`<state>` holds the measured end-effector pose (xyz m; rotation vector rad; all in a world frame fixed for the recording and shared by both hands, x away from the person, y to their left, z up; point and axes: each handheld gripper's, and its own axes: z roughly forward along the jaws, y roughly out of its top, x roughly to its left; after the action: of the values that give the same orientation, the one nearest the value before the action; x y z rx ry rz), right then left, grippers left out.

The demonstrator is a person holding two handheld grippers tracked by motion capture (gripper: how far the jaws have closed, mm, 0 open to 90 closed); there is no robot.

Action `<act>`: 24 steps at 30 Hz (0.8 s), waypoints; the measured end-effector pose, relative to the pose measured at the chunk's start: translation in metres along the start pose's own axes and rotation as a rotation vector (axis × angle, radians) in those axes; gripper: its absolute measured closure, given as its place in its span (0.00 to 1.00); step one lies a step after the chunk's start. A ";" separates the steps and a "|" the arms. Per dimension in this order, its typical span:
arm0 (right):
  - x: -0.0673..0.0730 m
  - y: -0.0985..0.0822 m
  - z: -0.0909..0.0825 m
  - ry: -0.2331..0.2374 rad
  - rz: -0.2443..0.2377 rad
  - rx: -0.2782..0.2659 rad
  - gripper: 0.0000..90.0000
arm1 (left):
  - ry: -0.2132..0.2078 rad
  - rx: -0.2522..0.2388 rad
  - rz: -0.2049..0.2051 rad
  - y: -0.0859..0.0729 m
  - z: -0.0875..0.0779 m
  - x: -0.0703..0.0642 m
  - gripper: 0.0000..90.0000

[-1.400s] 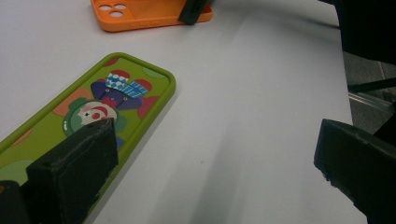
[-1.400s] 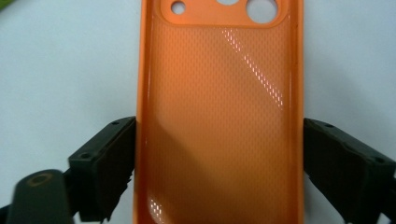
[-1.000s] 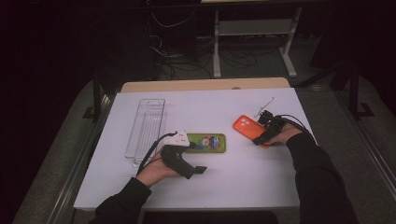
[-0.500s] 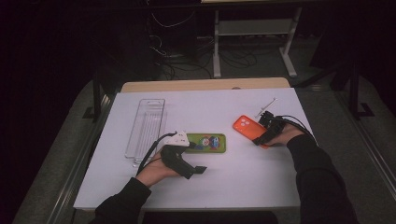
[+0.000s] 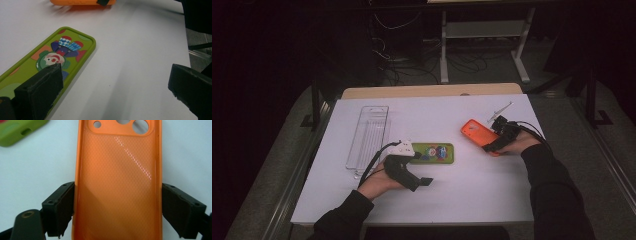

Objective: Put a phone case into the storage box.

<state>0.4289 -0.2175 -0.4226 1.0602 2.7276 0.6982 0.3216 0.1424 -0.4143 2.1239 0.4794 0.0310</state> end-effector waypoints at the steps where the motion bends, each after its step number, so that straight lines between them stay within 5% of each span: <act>1: 0.001 0.000 -0.002 -0.001 0.004 -0.005 0.17 | -0.002 -0.003 -0.003 0.000 0.000 0.000 0.00; 15: 0.019 -0.001 -0.031 0.038 -0.047 -0.068 0.17 | -0.008 0.001 0.011 0.016 -0.003 0.003 0.00; 24: 0.029 -0.002 -0.034 0.074 -0.097 -0.052 0.17 | -0.015 -0.003 0.009 0.031 -0.001 0.009 0.00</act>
<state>0.3967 -0.2125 -0.3921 0.9011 2.7848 0.8031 0.3399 0.1311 -0.3903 2.1221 0.4610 0.0212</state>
